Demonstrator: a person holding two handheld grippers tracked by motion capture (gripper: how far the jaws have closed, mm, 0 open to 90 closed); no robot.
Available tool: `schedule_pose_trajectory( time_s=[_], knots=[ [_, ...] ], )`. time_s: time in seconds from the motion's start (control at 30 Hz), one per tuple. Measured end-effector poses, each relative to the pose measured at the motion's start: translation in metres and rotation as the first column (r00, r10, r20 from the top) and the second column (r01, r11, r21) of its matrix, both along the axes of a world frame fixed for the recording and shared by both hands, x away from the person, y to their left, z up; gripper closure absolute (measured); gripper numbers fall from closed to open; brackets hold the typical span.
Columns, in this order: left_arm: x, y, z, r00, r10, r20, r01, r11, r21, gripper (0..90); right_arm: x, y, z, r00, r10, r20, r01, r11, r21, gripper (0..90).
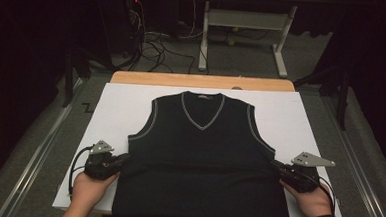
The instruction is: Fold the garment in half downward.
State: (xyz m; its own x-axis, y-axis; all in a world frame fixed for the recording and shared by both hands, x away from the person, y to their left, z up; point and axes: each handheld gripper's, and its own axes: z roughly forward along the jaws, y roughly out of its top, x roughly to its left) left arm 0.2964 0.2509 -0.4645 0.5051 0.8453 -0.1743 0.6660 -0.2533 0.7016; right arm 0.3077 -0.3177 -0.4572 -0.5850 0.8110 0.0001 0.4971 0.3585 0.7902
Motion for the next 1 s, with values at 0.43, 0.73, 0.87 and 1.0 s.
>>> schedule_pose_trajectory(
  time_s=[0.43, 0.73, 0.87, 1.0],
  knots=[
    [-0.031, 0.003, -0.002, 0.9977, -0.068, 0.004, 0.068, 0.9976, -0.013, 79.3, -0.027, -0.004, -0.004, 0.9998, -0.002, -0.019, 0.002, 1.0, -0.007, 86.1],
    [-0.045, 0.004, -0.001, 0.996, -0.088, 0.012, 0.088, 0.9961, -0.007, 79.2, -0.04, -0.007, -0.004, 0.9998, 0.012, -0.014, -0.012, 1.0, -0.003, 86.1],
    [-0.049, 0.005, -0.001, 0.9959, -0.09, 0.005, 0.09, 0.9957, -0.019, 79.1, -0.045, -0.008, -0.004, 0.9997, 0.019, -0.014, -0.019, 1.0, -0.004, 86.0],
    [-0.052, 0.004, -0.002, 0.9955, -0.094, 0.0, 0.094, 0.9955, -0.01, 79.1, -0.049, -0.009, -0.003, 0.9996, 0.026, -0.008, -0.026, 1.0, -0.005, 86.1]
  ],
)
